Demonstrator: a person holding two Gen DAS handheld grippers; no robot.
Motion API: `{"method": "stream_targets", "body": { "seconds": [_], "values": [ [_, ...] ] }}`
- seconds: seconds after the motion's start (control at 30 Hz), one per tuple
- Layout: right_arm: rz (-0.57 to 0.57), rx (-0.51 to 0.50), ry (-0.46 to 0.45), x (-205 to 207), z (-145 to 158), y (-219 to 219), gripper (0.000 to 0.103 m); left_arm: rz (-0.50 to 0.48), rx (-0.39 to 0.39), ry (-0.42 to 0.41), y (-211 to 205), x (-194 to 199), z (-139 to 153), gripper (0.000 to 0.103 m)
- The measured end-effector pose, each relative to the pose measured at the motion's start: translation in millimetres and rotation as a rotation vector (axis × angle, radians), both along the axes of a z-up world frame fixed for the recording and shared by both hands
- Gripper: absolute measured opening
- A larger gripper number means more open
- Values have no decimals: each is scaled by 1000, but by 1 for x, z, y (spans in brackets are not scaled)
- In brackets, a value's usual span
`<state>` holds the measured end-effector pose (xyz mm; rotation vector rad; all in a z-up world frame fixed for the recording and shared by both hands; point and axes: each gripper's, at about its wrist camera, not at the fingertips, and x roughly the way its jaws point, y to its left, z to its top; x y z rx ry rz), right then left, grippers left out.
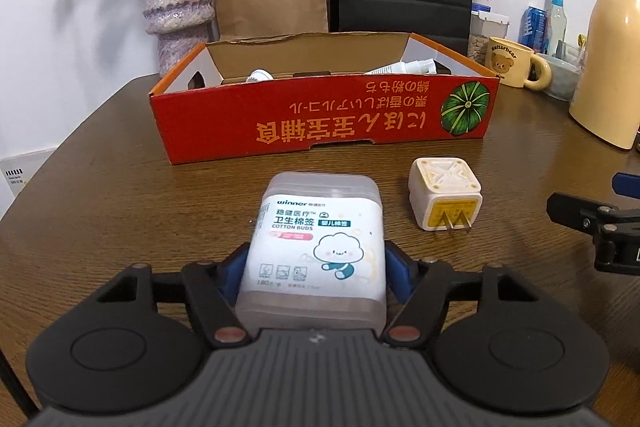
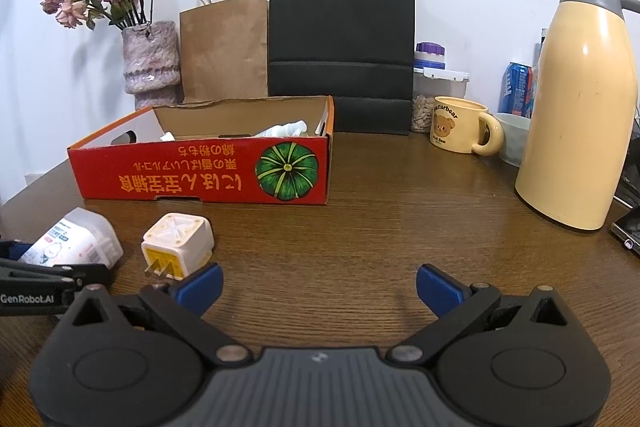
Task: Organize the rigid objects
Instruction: 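Grasp the white cotton-bud container with the left tool while the right tool grasps the white cube plug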
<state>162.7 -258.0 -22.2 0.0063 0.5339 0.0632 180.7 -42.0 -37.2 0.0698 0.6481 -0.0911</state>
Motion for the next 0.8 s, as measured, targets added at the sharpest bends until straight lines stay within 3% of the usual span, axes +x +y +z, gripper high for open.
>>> {"method": "stream_targets", "body": {
  "seconds": [0.37,0.8],
  "values": [
    [1,0,2,0,0,0,103,37,-11,-52,11,-5,12,67],
    [62,-4,-4,-2,-1,21,103,175,-34,-98,61,2,24,67]
  ]
}}
